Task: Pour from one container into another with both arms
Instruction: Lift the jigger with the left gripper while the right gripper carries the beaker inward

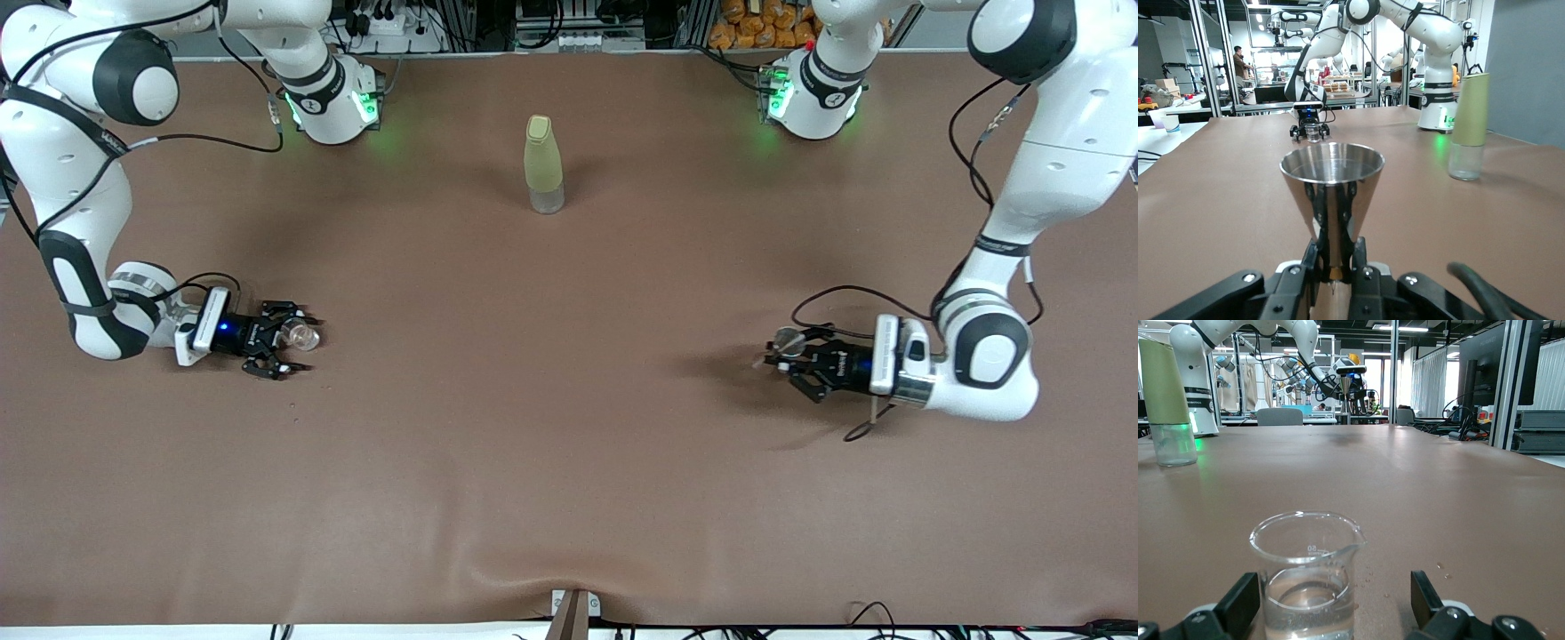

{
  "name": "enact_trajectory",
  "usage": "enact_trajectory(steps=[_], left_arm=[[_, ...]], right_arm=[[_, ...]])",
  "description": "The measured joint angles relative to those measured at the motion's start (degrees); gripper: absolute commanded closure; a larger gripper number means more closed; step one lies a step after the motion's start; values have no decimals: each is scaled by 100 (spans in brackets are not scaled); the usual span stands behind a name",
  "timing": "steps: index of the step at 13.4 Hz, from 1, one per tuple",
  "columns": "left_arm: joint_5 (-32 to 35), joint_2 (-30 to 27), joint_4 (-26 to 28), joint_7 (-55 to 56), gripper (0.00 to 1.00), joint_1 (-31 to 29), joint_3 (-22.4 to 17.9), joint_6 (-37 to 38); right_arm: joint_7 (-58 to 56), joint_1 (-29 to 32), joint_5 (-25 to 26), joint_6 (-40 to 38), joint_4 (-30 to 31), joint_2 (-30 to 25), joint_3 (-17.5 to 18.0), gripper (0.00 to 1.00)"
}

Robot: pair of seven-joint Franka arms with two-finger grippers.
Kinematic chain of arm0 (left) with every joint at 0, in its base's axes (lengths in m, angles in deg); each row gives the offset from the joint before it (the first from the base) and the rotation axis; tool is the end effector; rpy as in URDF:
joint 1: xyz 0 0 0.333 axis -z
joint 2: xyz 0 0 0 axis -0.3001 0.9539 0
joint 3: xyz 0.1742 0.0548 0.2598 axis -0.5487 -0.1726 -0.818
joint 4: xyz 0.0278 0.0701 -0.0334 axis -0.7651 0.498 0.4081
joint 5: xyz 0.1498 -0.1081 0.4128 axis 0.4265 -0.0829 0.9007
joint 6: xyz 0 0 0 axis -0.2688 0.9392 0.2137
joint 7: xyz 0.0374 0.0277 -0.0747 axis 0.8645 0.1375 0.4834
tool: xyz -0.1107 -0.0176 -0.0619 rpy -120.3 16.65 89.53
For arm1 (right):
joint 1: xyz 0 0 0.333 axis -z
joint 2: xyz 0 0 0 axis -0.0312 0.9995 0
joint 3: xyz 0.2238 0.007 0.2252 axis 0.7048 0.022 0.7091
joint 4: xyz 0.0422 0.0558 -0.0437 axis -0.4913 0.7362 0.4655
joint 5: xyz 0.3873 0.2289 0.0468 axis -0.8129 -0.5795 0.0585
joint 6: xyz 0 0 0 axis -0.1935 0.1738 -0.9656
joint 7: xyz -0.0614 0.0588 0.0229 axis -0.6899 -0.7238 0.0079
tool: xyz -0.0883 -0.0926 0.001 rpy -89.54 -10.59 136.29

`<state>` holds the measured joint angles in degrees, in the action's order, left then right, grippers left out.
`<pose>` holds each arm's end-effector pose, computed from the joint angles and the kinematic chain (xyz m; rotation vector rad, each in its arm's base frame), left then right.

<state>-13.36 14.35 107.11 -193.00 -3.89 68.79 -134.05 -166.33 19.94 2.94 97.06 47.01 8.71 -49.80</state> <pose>0.6825 -0.0966 0.1379 1.1130 -1.5295 0.9426 0.5378 -0.1356 -0.0210 -1.3981 -1.2829 -1.2313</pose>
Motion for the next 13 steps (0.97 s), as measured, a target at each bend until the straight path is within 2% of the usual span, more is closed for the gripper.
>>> enact_trajectory(steps=[4, 8, 10, 11, 13], left_arm=[[-692, 0, 3, 0, 100, 659, -3, -728], [-1451, 2, 26, 4, 100, 1255, -11, -1417], [-1738, 7, 42, 4, 100, 1526, -13, -1723], [-1877, 8, 46, 4, 100, 1658, -13, -1883], [-2175, 11, 48, 4, 100, 1921, -19, -2168]], right_arm=[[-28, -46, 18, 111, 98, -68, 4, 0], [-32, -106, 89, 217, 142, -117, 3, 55], [-32, -136, 117, 245, 155, -131, 1, 79], [-32, -147, 132, 246, 156, -134, 1, 89], [-33, -161, 150, 248, 157, -136, 2, 100]])
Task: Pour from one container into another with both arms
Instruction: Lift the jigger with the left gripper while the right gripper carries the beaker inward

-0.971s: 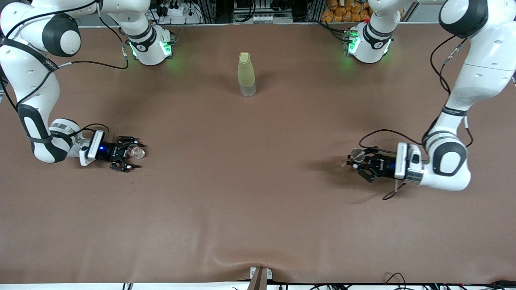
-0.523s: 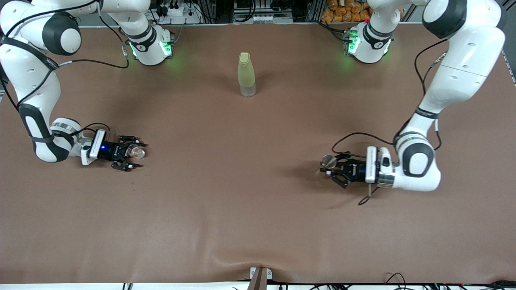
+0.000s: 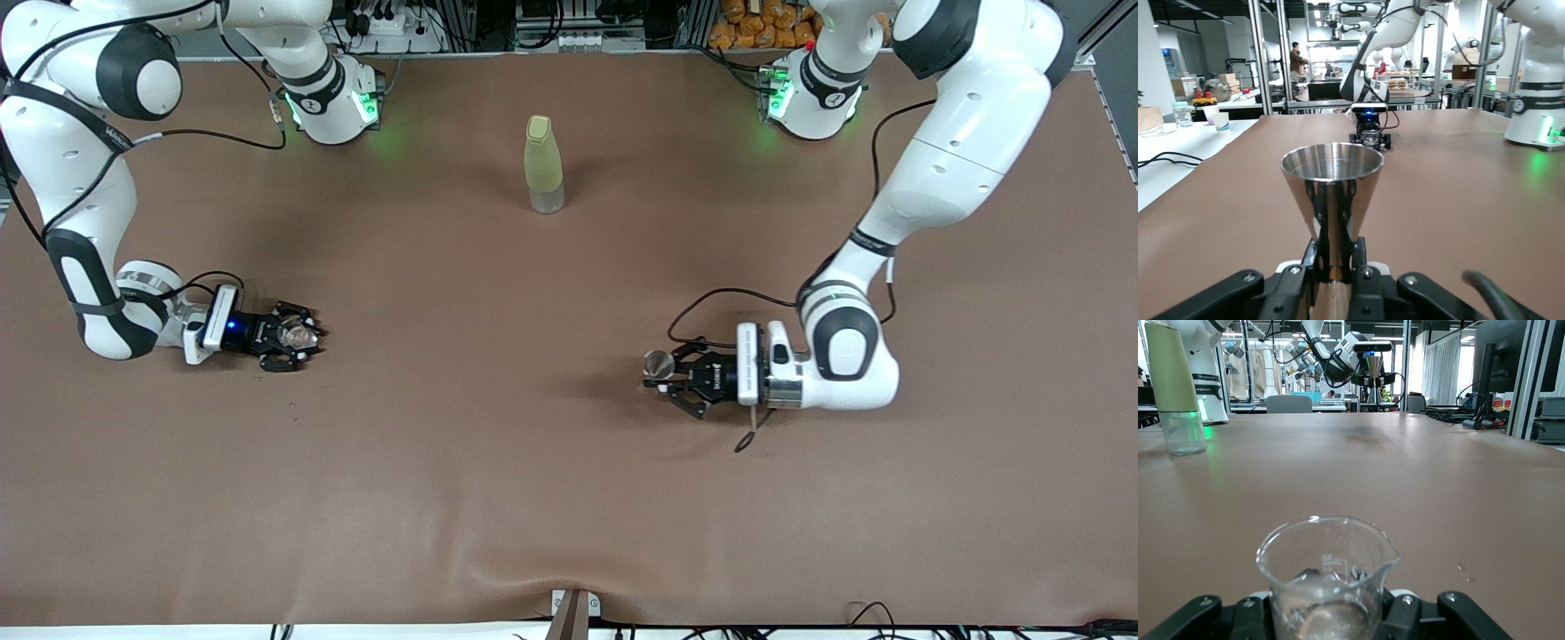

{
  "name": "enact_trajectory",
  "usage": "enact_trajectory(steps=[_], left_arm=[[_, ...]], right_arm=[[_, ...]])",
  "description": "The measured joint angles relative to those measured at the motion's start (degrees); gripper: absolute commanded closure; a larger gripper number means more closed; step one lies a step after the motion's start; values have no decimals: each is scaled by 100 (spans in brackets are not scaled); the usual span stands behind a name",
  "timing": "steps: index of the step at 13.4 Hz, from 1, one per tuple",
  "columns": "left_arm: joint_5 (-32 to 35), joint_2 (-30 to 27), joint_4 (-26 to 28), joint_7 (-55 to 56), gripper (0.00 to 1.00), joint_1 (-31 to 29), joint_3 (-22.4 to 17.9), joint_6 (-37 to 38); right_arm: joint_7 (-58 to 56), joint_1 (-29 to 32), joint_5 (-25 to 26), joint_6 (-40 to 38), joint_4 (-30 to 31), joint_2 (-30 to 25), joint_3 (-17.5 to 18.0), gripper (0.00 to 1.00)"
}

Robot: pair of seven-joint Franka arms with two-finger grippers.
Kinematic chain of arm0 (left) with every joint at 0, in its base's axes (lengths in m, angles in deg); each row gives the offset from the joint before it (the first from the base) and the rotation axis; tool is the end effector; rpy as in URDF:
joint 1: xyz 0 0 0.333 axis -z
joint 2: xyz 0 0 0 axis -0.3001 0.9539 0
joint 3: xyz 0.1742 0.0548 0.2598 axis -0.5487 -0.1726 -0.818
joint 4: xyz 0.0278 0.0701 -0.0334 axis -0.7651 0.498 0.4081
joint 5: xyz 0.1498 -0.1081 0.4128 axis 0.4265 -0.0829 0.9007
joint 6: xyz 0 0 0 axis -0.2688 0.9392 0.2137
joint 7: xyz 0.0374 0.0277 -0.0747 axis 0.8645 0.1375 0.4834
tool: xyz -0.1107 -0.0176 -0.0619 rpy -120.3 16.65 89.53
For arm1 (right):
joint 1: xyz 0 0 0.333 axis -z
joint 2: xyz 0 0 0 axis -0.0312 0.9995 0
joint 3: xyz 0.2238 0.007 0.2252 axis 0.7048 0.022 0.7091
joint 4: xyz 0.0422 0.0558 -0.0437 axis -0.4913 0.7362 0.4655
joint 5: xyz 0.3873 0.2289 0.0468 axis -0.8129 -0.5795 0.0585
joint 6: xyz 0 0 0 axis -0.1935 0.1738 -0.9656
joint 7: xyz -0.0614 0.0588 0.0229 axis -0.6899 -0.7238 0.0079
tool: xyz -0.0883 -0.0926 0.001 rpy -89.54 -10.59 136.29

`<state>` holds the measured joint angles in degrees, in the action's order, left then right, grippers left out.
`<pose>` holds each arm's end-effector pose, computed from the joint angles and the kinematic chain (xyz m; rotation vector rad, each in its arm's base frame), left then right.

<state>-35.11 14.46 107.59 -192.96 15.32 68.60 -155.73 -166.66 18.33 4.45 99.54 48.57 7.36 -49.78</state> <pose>0.6765 -0.3027 0.1326 1.2873 -1.4307 1.0668 0.5355 -0.1233 -0.0202 -1.4038 -1.3352 -1.1804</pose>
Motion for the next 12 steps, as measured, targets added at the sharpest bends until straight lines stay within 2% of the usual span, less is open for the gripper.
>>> enact_trajectory(steps=[4, 12], left_arm=[[-388, 9, 3, 0, 100, 345, -25, -357], [-609, 12, 16, 0, 100, 474, -54, -363]], right_arm=[[-4, -12, 60, -13, 0, -3, 20, 100], [166, -238, 168, -490, 39, -16, 114, 100]])
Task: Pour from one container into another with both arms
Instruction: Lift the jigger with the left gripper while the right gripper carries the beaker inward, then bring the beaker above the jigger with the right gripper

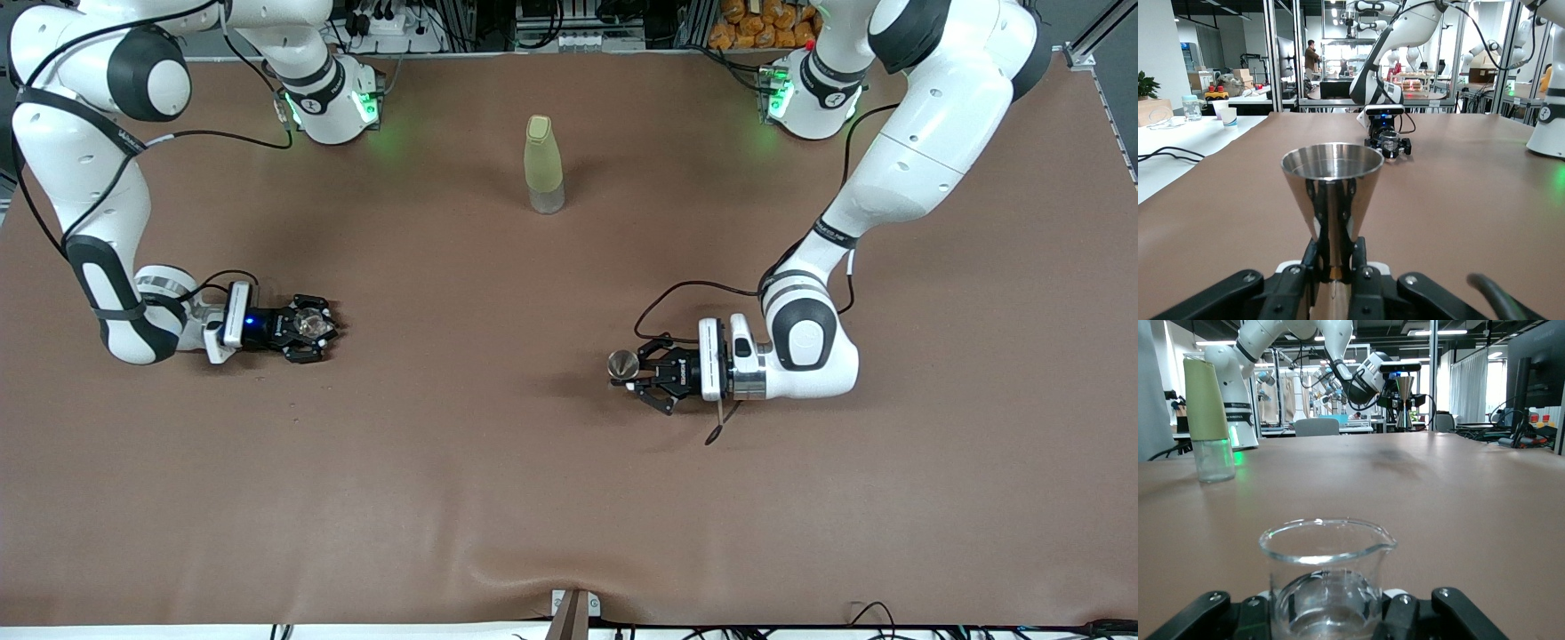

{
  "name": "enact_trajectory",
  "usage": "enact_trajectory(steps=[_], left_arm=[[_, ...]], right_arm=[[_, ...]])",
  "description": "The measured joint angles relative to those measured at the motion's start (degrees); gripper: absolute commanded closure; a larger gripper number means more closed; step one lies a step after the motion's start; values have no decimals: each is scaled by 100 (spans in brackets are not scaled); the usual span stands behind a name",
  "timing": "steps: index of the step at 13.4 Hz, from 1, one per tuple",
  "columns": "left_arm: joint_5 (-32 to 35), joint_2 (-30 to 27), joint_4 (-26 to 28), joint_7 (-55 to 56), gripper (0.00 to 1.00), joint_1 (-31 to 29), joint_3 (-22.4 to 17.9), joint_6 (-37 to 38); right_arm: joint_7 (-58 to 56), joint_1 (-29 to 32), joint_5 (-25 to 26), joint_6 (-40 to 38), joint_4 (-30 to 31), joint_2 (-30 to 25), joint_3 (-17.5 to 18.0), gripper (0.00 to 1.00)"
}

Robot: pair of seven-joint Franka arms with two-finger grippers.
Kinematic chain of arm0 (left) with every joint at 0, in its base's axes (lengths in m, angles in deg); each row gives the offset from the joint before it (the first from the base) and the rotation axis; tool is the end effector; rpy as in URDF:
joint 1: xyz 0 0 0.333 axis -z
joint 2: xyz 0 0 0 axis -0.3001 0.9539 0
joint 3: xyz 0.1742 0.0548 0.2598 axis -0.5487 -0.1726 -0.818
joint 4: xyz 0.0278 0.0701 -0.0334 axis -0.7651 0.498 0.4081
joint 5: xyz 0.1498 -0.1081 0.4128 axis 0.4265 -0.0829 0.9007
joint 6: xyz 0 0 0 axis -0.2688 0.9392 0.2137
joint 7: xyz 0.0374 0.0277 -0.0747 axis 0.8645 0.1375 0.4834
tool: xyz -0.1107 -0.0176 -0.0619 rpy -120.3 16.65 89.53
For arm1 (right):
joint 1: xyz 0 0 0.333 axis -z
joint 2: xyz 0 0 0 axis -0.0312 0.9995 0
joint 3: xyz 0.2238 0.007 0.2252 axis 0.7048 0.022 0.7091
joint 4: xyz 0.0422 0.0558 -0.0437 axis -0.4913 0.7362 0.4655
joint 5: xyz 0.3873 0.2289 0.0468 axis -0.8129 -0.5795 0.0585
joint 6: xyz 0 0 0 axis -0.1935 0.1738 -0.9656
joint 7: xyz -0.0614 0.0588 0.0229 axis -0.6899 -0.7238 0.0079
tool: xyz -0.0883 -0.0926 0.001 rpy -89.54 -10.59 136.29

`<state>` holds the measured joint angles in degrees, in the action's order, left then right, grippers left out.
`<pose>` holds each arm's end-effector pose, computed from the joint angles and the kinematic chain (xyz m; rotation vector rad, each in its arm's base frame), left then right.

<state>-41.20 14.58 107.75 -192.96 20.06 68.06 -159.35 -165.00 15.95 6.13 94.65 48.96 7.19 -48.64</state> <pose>0.6610 -0.3477 0.1281 1.3272 -1.3769 1.0724 0.5332 -0.0796 -0.0117 -1.2728 -1.2981 -1.1265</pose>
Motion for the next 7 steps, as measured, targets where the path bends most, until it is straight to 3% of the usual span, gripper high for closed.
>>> enact_trajectory(steps=[3, 7], left_arm=[[-292, 2, 5, 0, 100, 325, -2, -27], [-534, 82, 29, 0, 100, 817, -11, -368]], right_arm=[[148, -67, 20, -281, -34, -315, 1, 100], [396, -70, 263, -692, 49, -1217, -14, 100]])
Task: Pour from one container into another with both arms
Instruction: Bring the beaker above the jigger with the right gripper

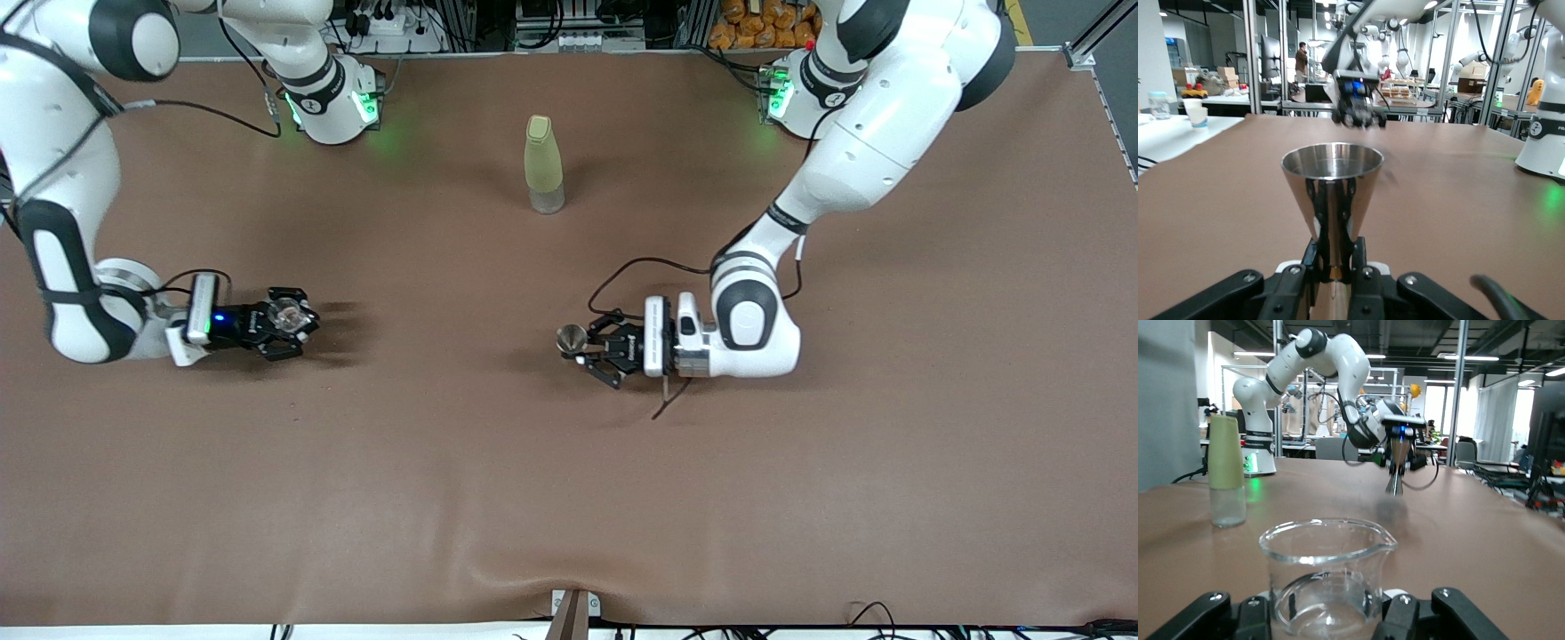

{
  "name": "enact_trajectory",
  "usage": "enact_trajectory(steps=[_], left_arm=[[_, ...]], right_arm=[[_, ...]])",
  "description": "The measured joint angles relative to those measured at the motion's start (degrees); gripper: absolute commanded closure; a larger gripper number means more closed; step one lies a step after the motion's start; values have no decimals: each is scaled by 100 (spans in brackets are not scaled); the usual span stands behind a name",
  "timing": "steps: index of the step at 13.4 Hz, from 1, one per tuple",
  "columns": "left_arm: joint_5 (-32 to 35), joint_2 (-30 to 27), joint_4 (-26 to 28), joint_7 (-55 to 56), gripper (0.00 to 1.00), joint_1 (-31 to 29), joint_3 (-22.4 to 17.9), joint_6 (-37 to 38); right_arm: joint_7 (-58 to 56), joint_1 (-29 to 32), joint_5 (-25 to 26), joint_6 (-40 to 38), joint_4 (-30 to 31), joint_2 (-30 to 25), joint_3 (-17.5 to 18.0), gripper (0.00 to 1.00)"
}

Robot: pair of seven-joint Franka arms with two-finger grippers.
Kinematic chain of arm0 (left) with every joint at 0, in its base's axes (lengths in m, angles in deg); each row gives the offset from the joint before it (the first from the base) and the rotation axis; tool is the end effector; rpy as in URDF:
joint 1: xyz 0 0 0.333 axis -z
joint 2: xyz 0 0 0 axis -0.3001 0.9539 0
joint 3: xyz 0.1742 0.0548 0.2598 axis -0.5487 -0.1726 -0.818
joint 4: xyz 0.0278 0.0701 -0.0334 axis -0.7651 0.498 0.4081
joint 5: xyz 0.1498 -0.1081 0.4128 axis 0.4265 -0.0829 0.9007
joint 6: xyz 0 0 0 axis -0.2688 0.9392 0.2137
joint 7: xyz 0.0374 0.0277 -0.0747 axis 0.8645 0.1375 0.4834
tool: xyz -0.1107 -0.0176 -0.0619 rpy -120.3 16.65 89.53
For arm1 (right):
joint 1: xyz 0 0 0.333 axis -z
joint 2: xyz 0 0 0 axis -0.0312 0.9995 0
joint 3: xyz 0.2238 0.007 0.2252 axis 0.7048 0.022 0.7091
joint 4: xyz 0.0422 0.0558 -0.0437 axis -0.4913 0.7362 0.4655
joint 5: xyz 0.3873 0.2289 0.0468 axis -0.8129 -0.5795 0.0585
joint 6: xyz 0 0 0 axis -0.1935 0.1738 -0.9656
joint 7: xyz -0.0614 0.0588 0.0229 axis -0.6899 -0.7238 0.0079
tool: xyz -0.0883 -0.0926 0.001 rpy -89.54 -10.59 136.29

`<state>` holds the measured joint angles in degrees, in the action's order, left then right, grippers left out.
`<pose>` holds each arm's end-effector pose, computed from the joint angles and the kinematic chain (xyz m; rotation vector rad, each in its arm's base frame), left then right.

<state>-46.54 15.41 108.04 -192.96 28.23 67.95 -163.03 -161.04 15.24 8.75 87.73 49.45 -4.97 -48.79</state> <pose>0.6107 -0.4315 0.1144 1.3192 -1.3603 1.0095 0.5755 -0.0768 0.1150 -1.1279 -1.3944 -1.1597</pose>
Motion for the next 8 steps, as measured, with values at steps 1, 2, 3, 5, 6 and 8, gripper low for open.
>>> enact_trajectory(steps=[1, 2, 3, 5, 6, 8], left_arm=[[-58, 30, -15, 0, 100, 104, 0, -77], [-143, 71, -69, 0, 100, 224, 1, -174], [-248, 124, -150, 0, 100, 359, 1, -291], [-498, 241, -377, 0, 100, 669, -5, -491], [-583, 282, -454, 0, 100, 817, -35, -549], [-741, 340, -563, 0, 100, 1122, -159, -639]], right_arm=[[61, 0, 46, -72, 116, -292, -5, 100], [99, 0, 90, -156, 275, -603, -6, 100], [140, -4, 118, -223, 451, -895, -5, 100], [260, -12, 249, -305, 787, -1451, -5, 100], [364, -19, 314, -325, 929, -1695, -4, 100], [567, -33, 392, -326, 1168, -2142, -4, 100]])
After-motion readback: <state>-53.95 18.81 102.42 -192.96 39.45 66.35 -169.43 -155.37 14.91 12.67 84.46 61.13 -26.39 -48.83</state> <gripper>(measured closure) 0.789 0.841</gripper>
